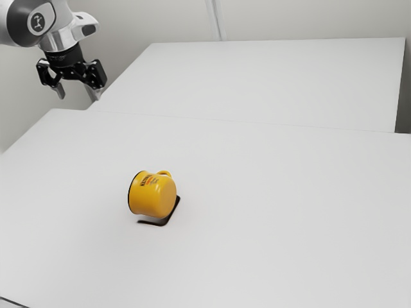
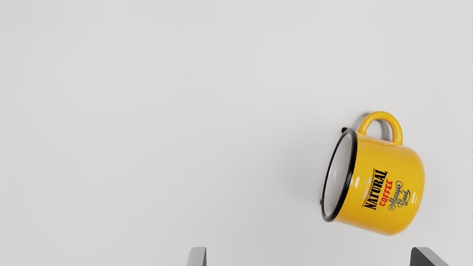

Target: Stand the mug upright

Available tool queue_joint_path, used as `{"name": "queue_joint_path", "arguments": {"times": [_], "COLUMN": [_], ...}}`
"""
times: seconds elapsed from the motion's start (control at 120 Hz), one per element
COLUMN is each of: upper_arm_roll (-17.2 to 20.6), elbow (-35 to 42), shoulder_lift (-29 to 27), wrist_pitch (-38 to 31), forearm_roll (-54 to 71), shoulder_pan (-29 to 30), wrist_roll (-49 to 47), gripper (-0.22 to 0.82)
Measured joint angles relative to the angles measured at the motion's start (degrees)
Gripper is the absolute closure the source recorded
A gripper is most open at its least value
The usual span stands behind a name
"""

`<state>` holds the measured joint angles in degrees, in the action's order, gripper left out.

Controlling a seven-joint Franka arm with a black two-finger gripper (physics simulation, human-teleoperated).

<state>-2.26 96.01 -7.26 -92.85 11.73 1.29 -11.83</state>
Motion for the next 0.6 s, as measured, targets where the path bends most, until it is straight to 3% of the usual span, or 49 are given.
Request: {"name": "queue_joint_path", "arguments": {"times": [0.25, 0.6], "upper_arm_roll": [-0.2, -0.6], "elbow": [0.7, 1.8], "shoulder_lift": [1.9, 13.1], "wrist_pitch": [-0.9, -1.2], "forearm_roll": [-0.8, -20.8], "shoulder_pan": [1.1, 11.7], "wrist_roll": [-0.1, 0.6], "gripper": [0.00, 0.00]}}
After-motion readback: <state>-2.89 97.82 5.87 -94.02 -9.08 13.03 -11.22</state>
